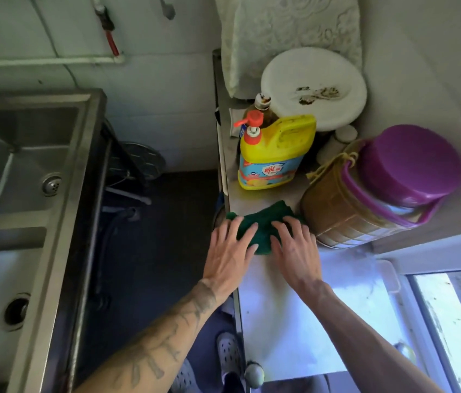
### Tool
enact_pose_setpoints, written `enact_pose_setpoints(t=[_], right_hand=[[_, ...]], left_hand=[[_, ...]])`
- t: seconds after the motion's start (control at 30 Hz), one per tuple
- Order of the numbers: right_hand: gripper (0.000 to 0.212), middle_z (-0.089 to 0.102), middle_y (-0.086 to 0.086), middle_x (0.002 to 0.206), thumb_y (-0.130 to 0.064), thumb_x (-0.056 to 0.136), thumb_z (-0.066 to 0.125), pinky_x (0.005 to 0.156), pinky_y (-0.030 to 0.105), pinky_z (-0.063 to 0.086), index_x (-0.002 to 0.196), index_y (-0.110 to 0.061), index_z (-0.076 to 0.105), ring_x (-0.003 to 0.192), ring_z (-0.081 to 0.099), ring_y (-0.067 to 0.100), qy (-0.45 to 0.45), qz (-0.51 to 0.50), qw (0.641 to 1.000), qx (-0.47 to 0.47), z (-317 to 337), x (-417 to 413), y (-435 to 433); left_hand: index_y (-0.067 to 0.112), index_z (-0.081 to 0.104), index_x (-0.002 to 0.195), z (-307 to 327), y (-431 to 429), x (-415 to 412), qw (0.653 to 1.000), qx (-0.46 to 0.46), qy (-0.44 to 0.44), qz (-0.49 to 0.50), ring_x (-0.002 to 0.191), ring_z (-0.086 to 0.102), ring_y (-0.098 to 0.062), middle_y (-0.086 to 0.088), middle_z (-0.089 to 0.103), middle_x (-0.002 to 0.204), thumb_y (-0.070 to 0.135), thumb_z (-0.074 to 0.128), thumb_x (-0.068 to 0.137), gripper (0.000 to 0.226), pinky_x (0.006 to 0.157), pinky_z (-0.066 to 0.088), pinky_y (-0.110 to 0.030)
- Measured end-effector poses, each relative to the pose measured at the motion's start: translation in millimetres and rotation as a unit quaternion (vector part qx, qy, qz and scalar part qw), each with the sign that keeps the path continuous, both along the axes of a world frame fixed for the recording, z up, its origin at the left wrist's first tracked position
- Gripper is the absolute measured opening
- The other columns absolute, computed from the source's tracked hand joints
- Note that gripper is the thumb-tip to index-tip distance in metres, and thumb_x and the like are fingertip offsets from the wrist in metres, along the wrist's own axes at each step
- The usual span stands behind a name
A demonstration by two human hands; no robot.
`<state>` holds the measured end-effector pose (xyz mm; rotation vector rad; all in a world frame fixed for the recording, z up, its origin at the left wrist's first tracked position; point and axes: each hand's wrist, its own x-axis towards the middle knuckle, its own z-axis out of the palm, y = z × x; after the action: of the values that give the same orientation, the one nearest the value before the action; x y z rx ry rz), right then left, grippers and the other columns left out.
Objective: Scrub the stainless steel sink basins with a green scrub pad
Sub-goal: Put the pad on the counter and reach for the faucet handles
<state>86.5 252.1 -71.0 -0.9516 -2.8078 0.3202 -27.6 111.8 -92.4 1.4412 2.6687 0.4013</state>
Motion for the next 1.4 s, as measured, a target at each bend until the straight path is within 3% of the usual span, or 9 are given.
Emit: enact_pose_setpoints(t=[0.1,0.23,0.4,0.63,0.87,1.2,1.4], right_hand=[[0.033,0.062,0.015,0.134,-0.02,0.099,0.066,0.091,0.05,0.05,0.131,-0.012,0.067,0.11,0.06,0.041,-0.015,-0.017,1.0,-0.007,-5,-14,6],[0.03,0.063,0.016,0.125,-0.019,0.094,0.066,0.083,0.049,0.049,0.123,-0.012,0.068,0.102,0.059,0.042,-0.024,-0.027,0.999,-0.005,2,-22,4],[0.025,0.061,0.015,0.114,-0.023,0.092,0.067,0.086,0.049,0.047,0.115,-0.012,0.067,0.102,0.06,0.04,-0.03,0.035,0.999,-0.027,33,-52,-5],[0.05,0.054,0.004,0.137,-0.045,0.1,0.058,0.108,0.045,0.043,0.146,-0.027,0.05,0.129,0.055,0.028,-0.106,0.216,0.966,-0.092,77,-151,-68],[0.066,0.043,0.002,0.154,-0.061,0.099,0.052,0.111,0.049,0.042,0.156,-0.033,0.036,0.136,0.051,0.027,-0.149,0.384,0.909,-0.062,113,-256,-207],[0.065,0.04,0.001,0.159,-0.056,0.099,0.056,0.116,0.051,0.034,0.156,-0.03,0.038,0.144,0.043,0.027,-0.153,0.533,0.831,-0.05,134,-341,-454],[0.065,0.046,0.006,0.156,-0.053,0.099,0.058,0.114,0.045,0.04,0.155,-0.025,0.043,0.139,0.05,0.029,-0.151,0.606,0.781,-0.013,127,-393,-550]], left_hand=[[0.029,0.049,0.159,-3,14,-9,1.0,-0.025,0.002,0.017,0.137,0.052,-0.035,-0.01,0.049,0.157,0.043,0.047,0.111,0.049,0.109,0.047,-0.05],[0.03,0.045,0.161,1,15,-17,0.997,-0.034,-0.06,0.021,0.142,0.045,-0.034,-0.008,0.042,0.162,0.045,0.045,0.111,0.052,0.113,0.043,-0.049],[0.031,0.039,0.164,23,-14,-36,0.993,-0.044,-0.092,0.058,0.148,0.038,-0.03,-0.004,0.036,0.17,0.049,0.043,0.111,0.056,0.12,0.035,-0.047],[0.029,0.04,0.163,68,-138,-99,0.97,-0.065,-0.091,0.218,0.154,0.035,-0.027,-0.004,0.037,0.17,0.047,0.049,0.11,0.057,0.125,0.03,-0.046],[0.031,0.044,0.158,108,-311,-137,0.918,-0.039,-0.094,0.384,0.148,0.042,-0.029,-0.001,0.046,0.16,0.051,0.046,0.108,0.054,0.121,0.03,-0.044],[0.026,0.042,0.161,129,-561,-126,0.827,-0.001,-0.09,0.556,0.15,0.04,-0.031,-0.005,0.047,0.161,0.049,0.047,0.109,0.057,0.122,0.029,-0.046],[0.028,0.039,0.164,115,-658,-115,0.773,-0.011,-0.111,0.625,0.152,0.039,-0.032,-0.006,0.044,0.164,0.048,0.049,0.109,0.059,0.124,0.029,-0.045]])
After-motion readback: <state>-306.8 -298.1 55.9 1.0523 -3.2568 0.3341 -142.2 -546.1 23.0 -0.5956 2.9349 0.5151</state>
